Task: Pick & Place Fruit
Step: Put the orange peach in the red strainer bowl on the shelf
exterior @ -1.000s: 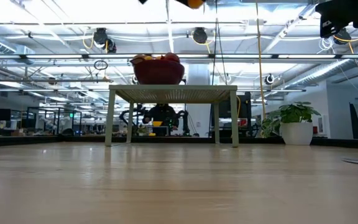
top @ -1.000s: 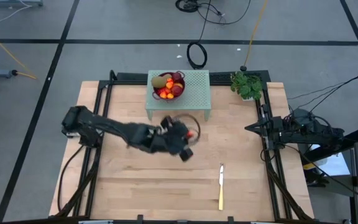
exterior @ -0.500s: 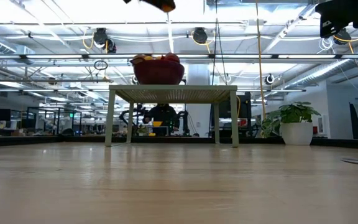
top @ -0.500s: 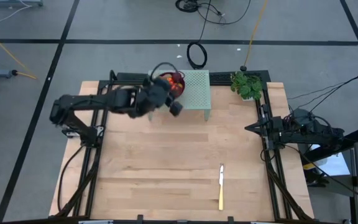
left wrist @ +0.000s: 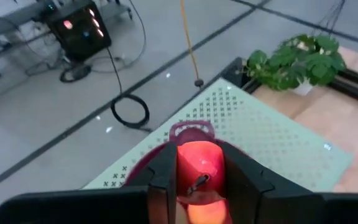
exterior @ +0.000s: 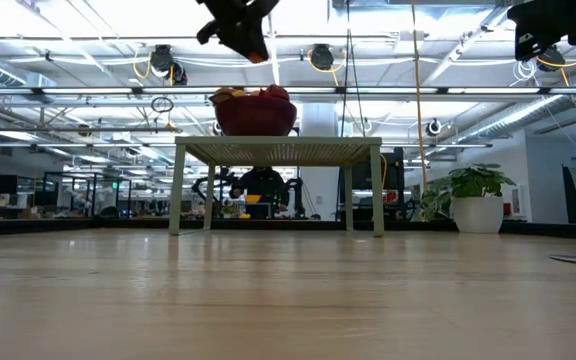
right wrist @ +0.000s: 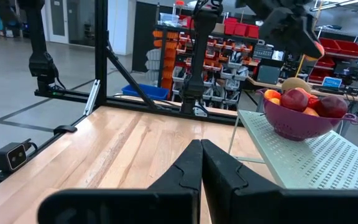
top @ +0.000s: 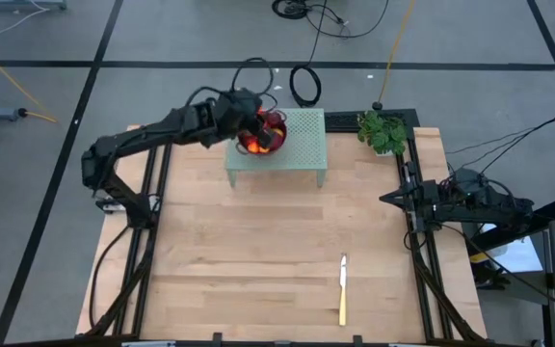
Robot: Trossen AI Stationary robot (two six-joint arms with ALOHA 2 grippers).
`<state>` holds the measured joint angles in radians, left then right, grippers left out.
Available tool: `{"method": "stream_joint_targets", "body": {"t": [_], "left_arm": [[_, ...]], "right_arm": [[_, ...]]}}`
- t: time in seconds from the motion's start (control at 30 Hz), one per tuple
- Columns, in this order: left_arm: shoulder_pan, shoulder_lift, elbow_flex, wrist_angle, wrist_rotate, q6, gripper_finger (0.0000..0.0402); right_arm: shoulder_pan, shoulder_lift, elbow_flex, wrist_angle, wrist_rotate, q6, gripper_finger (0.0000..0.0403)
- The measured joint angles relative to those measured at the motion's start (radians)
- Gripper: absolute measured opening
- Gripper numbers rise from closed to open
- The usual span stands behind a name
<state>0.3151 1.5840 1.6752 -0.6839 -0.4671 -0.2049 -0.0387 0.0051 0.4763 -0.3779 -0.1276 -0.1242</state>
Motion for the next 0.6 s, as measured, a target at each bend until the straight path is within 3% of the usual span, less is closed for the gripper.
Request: {"method": "stream_joint_targets", "body": {"t": [0.6], "left_arm": [[0.173,0.062,0.001,-0.027,0.308,0.02,0.0092]], "right_arm": [[0.0,0.0,0.0,0.0,0.0,0.055,0.0]]}}
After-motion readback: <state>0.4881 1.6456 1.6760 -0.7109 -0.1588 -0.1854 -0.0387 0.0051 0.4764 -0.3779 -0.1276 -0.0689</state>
